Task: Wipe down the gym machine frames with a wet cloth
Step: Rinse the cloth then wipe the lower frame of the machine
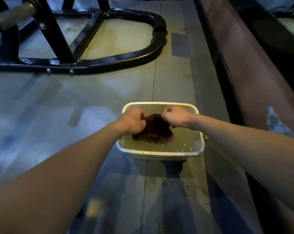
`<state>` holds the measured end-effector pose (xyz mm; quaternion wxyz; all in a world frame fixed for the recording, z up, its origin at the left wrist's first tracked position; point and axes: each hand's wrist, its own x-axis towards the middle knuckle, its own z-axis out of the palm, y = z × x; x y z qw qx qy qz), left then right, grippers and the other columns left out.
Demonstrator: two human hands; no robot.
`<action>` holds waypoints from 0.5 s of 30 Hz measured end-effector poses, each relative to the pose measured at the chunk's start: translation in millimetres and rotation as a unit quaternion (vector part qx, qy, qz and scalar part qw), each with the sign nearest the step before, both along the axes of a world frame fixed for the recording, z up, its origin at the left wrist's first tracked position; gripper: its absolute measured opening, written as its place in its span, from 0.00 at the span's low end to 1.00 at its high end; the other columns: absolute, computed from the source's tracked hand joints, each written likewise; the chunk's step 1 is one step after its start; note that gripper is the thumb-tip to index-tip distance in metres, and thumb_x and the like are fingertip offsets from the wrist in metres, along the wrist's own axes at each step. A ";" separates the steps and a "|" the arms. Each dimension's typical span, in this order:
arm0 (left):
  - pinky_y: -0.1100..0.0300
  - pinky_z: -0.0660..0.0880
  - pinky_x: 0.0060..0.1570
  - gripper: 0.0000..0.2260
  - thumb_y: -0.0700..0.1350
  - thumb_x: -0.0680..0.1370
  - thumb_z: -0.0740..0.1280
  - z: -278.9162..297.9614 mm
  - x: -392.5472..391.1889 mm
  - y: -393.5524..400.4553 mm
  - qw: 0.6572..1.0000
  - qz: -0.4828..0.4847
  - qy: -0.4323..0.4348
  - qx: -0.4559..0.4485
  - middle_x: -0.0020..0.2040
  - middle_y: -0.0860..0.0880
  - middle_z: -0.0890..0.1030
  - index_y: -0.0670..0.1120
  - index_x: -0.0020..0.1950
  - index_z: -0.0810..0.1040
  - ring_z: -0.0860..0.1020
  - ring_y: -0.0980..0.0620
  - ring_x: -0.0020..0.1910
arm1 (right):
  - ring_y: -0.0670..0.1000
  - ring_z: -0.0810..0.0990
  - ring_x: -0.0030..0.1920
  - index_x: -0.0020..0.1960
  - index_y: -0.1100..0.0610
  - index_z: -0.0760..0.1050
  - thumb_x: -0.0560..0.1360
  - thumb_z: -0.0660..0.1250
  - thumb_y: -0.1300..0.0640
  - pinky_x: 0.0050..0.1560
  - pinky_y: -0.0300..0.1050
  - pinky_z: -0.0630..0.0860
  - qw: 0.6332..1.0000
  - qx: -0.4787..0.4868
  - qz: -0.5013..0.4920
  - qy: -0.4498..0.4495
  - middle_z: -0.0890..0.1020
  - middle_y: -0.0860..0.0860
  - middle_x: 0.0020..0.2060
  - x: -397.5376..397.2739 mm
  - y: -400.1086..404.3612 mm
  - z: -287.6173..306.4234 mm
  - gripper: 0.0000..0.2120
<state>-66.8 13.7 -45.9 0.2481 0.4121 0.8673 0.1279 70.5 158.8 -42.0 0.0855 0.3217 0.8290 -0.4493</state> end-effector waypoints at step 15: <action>0.56 0.73 0.44 0.03 0.48 0.79 0.66 -0.1 18.5 0.5 0.992 -0.085 0.024 -0.095 0.46 0.49 0.79 0.51 0.46 0.77 0.78 0.48 0.48 | 0.55 0.79 0.47 0.48 0.58 0.78 0.79 0.63 0.56 0.45 0.47 0.76 0.986 0.092 0.098 -0.100 0.81 0.54 0.43 7.4 3.4 -9.1 0.08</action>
